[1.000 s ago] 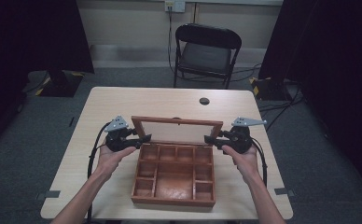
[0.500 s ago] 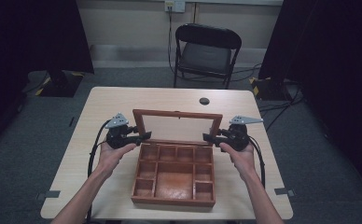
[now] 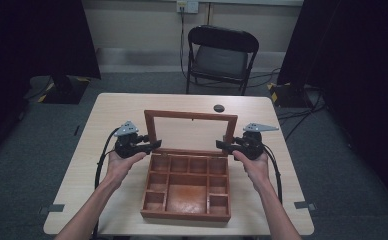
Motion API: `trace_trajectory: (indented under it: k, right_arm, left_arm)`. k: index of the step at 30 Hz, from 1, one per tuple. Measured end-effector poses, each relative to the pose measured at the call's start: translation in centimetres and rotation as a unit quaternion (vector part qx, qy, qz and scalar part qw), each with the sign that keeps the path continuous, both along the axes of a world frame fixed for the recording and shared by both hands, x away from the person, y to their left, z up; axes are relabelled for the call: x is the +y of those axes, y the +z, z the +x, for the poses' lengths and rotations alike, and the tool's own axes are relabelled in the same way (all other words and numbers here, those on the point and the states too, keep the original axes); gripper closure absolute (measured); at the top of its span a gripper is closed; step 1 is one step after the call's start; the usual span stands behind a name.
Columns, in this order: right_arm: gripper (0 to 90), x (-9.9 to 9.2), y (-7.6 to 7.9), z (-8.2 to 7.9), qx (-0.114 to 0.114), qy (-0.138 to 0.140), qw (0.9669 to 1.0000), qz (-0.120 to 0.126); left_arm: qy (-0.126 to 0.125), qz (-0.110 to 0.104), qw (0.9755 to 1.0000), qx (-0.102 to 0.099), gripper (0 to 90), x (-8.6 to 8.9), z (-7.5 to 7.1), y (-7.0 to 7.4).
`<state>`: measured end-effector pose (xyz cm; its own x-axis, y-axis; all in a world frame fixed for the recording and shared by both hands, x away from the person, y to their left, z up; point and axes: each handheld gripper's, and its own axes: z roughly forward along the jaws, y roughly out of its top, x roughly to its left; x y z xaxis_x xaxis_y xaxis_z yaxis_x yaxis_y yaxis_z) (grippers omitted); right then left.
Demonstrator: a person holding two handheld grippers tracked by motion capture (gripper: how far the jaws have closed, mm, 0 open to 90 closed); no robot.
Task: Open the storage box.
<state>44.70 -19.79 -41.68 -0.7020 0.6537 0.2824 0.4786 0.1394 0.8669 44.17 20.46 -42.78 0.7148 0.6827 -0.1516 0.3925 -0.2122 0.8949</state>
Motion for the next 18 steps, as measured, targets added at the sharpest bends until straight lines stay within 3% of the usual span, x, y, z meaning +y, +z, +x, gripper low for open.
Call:
trace_trajectory:
  k: [1, 18]
  right_arm:
    - [52.8, 0.04, -0.03, 0.03, -0.004, -0.001, 1.0, -0.003]
    - [52.2, 0.29, -0.84, 0.57, -0.002, -0.016, 0.9999, -0.005]
  left_arm:
    - [0.003, -0.008, 1.0, 0.002, 57.5, -0.05, 0.06, -0.08]
    - [0.003, -0.012, 0.9998, 0.014, 58.0, 0.03, 0.73, -0.78]
